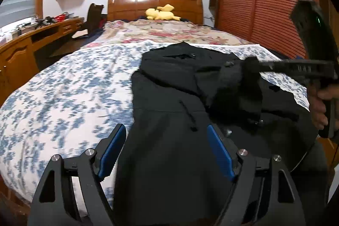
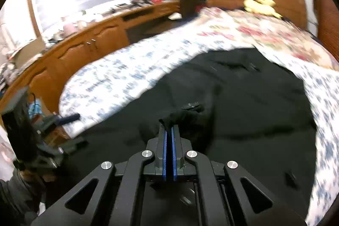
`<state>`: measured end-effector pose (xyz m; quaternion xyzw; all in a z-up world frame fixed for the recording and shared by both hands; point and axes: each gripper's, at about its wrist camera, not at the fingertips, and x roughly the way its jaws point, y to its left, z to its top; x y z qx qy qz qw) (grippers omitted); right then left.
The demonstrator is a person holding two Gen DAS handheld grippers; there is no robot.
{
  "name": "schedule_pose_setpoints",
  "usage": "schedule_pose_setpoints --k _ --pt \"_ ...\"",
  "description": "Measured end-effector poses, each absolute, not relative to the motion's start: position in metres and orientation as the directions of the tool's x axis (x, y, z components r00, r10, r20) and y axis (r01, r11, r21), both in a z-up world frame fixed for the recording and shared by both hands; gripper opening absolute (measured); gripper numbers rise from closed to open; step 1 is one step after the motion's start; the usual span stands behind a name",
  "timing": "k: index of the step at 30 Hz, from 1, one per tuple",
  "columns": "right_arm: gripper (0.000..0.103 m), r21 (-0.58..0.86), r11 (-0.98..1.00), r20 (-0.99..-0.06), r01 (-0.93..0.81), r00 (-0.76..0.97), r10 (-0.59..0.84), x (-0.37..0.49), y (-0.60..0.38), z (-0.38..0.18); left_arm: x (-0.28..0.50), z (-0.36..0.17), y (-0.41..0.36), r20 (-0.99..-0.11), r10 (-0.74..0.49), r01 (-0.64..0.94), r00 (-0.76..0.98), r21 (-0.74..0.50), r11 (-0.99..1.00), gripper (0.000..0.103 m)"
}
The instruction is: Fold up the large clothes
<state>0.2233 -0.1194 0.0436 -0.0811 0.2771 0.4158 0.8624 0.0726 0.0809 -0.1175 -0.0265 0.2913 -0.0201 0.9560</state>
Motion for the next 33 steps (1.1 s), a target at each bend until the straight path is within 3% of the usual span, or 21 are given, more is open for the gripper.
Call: schedule_pose_setpoints --k 7,11,15,22,33 --pt "0.004 0.025 0.571 -0.536 -0.821 0.471 0.701 0.218 -0.047 0.06 0.061 -0.11 0.096 -0.55 -0.014 -0.013 0.835 -0.045 0.999 0.079" --pt "0.01 -0.007 0.566 -0.546 -0.824 0.477 0.688 0.222 -0.02 0.065 0.059 -0.106 0.101 -0.547 -0.002 -0.023 0.837 -0.039 0.999 0.079" --pt "0.044 -0.032 0.577 -0.516 -0.816 0.508 0.69 0.22 -0.025 0.078 0.06 -0.104 0.101 -0.548 -0.002 -0.025 0.836 -0.042 0.999 0.079" --pt "0.045 -0.025 0.637 -0.477 -0.77 0.569 0.669 0.198 -0.088 0.066 0.062 -0.1 0.089 -0.551 -0.013 -0.007 0.834 -0.034 0.999 0.079" --pt "0.045 0.019 0.758 -0.522 -0.652 0.64 0.564 0.205 -0.168 0.034 0.08 -0.097 0.072 -0.548 -0.001 0.006 0.836 0.008 1.0 0.079"
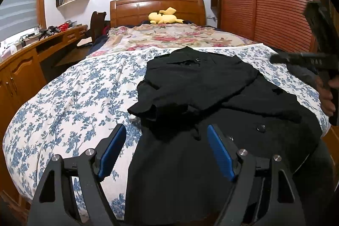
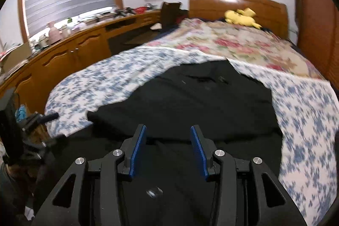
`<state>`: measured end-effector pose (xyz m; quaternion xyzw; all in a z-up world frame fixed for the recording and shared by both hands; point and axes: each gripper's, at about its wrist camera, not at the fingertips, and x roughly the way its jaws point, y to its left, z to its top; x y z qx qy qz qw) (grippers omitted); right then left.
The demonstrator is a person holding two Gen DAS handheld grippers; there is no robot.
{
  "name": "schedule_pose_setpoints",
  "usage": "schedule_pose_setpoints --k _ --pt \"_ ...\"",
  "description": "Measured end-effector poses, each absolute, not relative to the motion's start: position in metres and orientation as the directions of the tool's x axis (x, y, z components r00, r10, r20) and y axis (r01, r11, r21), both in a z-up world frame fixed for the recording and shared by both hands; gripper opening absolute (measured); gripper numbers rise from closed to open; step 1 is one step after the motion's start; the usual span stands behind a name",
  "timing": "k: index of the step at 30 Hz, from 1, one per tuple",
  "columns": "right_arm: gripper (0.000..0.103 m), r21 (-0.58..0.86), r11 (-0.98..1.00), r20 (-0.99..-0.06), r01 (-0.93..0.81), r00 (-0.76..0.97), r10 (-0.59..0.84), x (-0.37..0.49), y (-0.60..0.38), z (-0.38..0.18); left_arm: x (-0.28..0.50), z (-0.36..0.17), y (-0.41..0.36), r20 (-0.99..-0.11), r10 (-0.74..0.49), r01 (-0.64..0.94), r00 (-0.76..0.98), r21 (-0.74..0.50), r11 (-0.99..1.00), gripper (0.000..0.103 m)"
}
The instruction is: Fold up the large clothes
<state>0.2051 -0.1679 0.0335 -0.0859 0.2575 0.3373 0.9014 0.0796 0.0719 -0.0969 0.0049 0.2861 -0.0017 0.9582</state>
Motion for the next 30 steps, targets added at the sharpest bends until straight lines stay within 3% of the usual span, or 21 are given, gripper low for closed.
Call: schedule_pose_setpoints --k 2,7,20,23,25,30 --pt "0.045 0.017 0.771 -0.535 -0.637 0.645 0.545 0.207 -0.176 0.029 0.082 -0.096 0.073 -0.546 0.006 -0.001 0.837 0.008 1.0 0.078" --pt "0.045 0.03 0.791 -0.536 -0.611 0.658 0.529 0.203 -0.204 0.026 0.093 -0.097 0.075 -0.556 0.027 -0.02 0.831 0.018 1.0 0.061" --pt "0.045 0.019 0.839 -0.576 -0.544 0.68 0.454 0.187 -0.242 0.001 0.139 -0.112 0.076 -0.594 -0.004 0.004 0.804 -0.001 1.0 0.051" --pt "0.045 0.047 0.839 -0.585 -0.542 0.666 0.463 0.182 -0.245 -0.005 0.15 -0.116 0.079 -0.612 -0.015 0.011 0.79 -0.01 1.0 0.031" --pt "0.045 0.048 0.841 -0.588 -0.539 0.665 0.46 0.177 -0.244 -0.006 0.156 -0.119 0.08 -0.628 -0.03 0.025 0.777 -0.017 1.0 0.012" --pt "0.045 0.068 0.84 -0.58 -0.539 0.664 0.472 0.166 -0.246 -0.002 0.146 -0.119 0.078 -0.633 -0.054 0.038 0.772 -0.039 0.999 0.004"
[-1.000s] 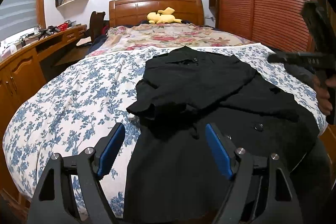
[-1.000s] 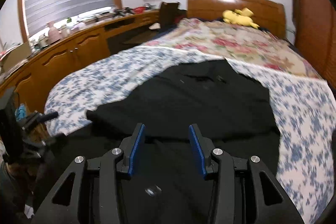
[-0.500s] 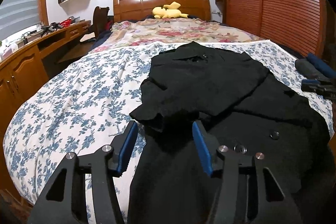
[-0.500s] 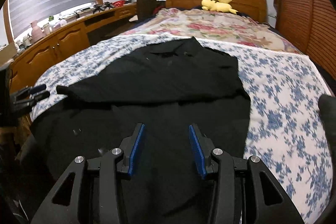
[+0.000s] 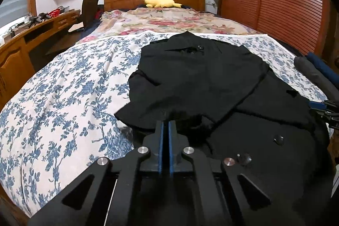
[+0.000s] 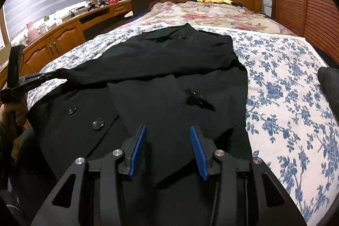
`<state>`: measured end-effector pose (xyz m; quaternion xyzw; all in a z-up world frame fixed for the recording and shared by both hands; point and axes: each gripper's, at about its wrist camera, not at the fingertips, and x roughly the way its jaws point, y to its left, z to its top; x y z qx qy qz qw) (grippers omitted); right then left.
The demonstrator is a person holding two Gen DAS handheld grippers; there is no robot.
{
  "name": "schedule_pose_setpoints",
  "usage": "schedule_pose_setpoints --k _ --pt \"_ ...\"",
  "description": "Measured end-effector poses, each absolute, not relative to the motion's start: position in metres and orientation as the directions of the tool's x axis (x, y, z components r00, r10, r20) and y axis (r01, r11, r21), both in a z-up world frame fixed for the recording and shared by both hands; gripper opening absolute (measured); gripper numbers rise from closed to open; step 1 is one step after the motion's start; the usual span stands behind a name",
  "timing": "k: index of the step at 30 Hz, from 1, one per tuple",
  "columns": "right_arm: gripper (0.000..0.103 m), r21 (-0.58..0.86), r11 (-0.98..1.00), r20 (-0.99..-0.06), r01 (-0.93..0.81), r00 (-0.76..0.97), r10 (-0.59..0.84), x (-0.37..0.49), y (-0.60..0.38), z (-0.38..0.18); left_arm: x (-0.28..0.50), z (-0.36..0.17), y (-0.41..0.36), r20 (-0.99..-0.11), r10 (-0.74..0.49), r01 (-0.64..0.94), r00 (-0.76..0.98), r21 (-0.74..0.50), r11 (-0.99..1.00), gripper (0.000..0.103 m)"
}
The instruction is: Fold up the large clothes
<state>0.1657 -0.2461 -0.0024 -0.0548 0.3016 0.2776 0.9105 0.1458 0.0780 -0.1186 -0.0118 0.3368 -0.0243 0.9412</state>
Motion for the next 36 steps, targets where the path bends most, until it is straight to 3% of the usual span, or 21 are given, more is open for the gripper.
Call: schedule_pose_setpoints --k 10,21,23,25,29,31,36 --pt "0.045 0.065 0.848 -0.552 -0.527 0.688 0.47 0.137 -0.265 0.003 0.096 -0.093 0.036 -0.592 -0.157 0.148 0.791 -0.065 0.987 0.003" --pt "0.045 0.026 0.852 -0.59 -0.523 0.68 0.435 0.124 -0.281 0.001 0.089 -0.11 0.032 -0.62 -0.053 0.096 0.783 0.035 0.995 0.005" --pt "0.045 0.025 0.859 -0.598 -0.511 0.681 0.422 0.124 -0.285 -0.001 0.088 -0.113 0.038 -0.627 -0.051 0.093 0.778 0.034 0.995 0.015" --pt "0.045 0.029 0.868 -0.606 -0.496 0.682 0.41 0.125 -0.29 -0.002 0.083 -0.114 0.047 -0.621 -0.05 0.09 0.782 0.033 0.995 0.04" --pt "0.045 0.03 0.885 -0.621 -0.465 0.685 0.381 0.125 -0.298 -0.007 0.075 -0.12 0.067 -0.623 -0.063 0.08 0.78 0.0 0.997 0.053" --pt "0.045 0.021 0.89 -0.628 -0.456 0.687 0.366 0.125 -0.298 -0.008 0.074 -0.126 0.079 -0.636 -0.056 0.059 0.77 -0.017 0.998 0.071" --pt "0.045 -0.005 0.902 -0.639 -0.433 0.695 0.33 0.125 -0.299 -0.011 0.072 -0.14 0.111 -0.666 -0.036 0.005 0.745 -0.048 0.999 0.076"
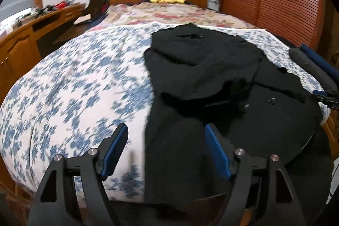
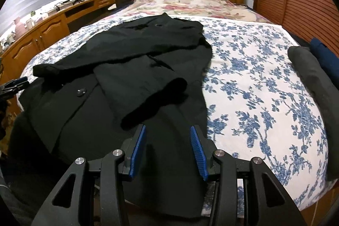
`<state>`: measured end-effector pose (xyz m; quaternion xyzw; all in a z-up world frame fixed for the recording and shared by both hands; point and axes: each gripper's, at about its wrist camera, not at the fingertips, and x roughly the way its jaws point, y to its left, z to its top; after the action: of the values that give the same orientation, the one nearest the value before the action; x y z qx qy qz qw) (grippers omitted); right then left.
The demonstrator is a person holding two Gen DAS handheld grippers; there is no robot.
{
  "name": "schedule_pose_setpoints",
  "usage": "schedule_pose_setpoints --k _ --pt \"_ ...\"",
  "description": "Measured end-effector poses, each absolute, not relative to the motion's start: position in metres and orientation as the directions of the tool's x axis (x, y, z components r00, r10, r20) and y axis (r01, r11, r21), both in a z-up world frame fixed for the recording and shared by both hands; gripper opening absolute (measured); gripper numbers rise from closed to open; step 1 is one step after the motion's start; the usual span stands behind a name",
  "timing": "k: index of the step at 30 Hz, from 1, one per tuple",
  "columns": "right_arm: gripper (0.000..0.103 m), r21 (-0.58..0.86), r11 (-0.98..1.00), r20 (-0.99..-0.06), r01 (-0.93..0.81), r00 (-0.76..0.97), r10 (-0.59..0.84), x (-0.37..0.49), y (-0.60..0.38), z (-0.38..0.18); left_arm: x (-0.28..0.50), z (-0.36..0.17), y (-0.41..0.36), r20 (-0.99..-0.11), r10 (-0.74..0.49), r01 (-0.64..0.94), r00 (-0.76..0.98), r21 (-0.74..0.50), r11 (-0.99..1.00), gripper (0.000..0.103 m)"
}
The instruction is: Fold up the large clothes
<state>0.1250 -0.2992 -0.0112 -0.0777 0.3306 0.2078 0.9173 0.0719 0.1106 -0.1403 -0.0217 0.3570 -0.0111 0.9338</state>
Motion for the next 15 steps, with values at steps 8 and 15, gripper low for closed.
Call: schedule_pose_setpoints --k 8,15 --pt "0.05 -0.021 0.929 -0.662 -0.368 0.702 0.263 0.135 -0.308 -0.017 0.078 -0.161 0.13 -0.704 -0.007 -0.041 0.71 -0.05 0.998 0.076" --pt "0.053 0.026 0.918 -0.697 -0.395 0.651 0.3 0.14 -0.311 -0.025 0.082 -0.168 0.13 -0.7 0.002 -0.041 0.714 -0.038 0.998 0.079"
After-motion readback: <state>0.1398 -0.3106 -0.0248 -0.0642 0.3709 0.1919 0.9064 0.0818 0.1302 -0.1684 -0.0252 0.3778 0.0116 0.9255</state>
